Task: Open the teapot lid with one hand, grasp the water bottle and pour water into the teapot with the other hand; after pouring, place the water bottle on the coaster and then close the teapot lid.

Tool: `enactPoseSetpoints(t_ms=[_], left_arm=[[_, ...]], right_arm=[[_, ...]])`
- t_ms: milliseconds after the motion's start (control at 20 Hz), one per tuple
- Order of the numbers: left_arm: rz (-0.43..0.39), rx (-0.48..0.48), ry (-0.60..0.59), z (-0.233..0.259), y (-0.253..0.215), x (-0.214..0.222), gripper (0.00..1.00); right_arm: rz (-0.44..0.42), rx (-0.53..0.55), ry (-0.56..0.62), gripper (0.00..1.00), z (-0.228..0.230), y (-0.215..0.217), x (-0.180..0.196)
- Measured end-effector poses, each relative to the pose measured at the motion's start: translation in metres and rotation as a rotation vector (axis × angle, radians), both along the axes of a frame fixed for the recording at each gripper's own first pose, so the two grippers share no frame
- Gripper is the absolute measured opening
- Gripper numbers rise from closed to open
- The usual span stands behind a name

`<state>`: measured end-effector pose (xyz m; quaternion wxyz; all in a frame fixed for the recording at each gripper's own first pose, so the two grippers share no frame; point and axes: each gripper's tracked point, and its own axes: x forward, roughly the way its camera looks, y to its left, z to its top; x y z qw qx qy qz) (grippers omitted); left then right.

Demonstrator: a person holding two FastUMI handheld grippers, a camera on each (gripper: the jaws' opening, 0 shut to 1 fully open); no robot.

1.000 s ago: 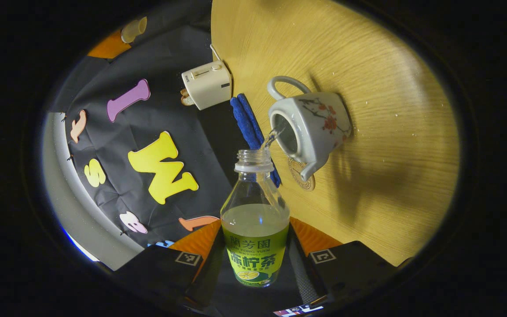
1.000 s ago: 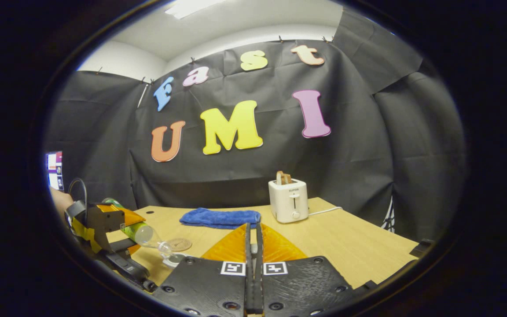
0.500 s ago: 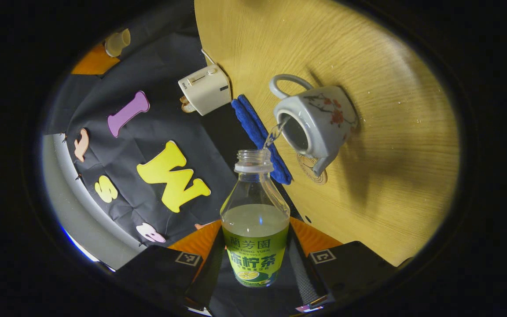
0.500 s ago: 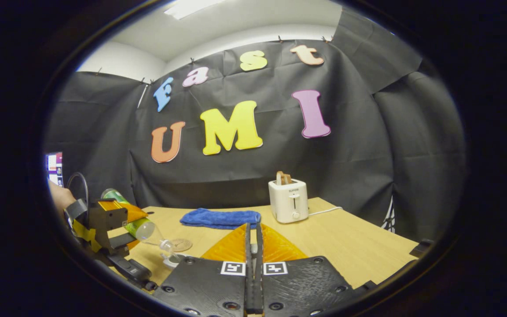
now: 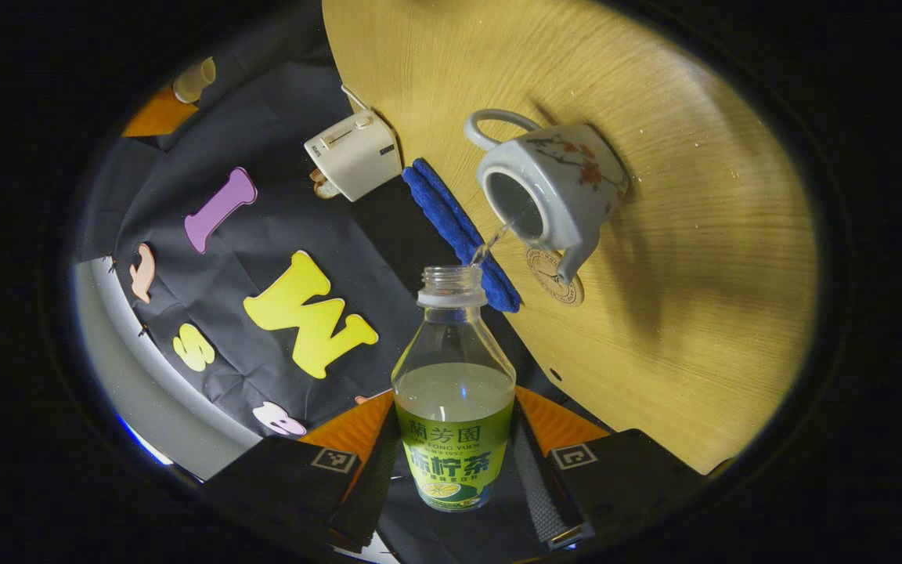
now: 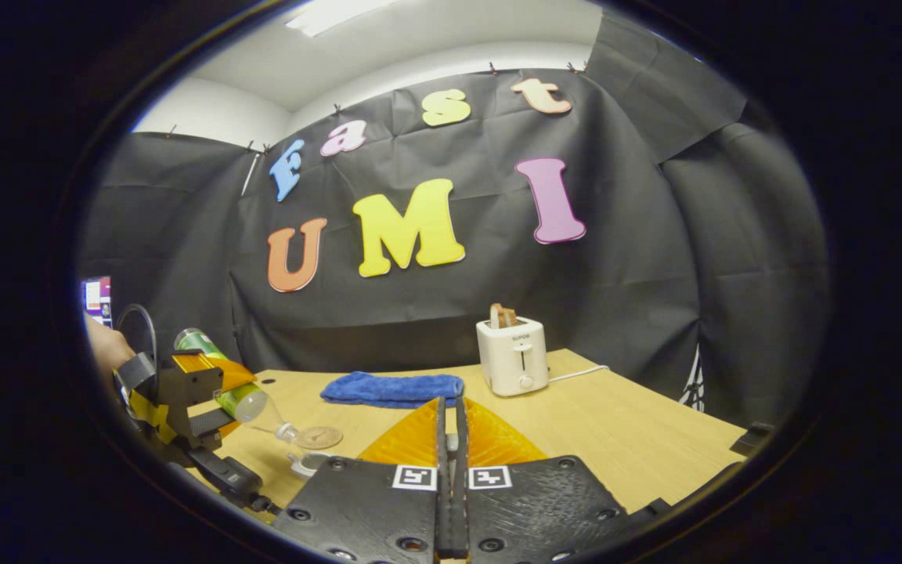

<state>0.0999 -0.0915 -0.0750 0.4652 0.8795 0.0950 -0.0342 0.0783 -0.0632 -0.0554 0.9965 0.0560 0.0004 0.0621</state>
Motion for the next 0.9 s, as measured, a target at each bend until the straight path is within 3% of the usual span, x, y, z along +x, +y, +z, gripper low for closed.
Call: enactPoseSetpoints(t_ms=[900], left_arm=[[-0.036,0.078,-0.018,0.008,-0.024,-0.004,0.75]], right_arm=[[0.0,0.022,0.004,0.0,0.003,-0.005,0.0]])
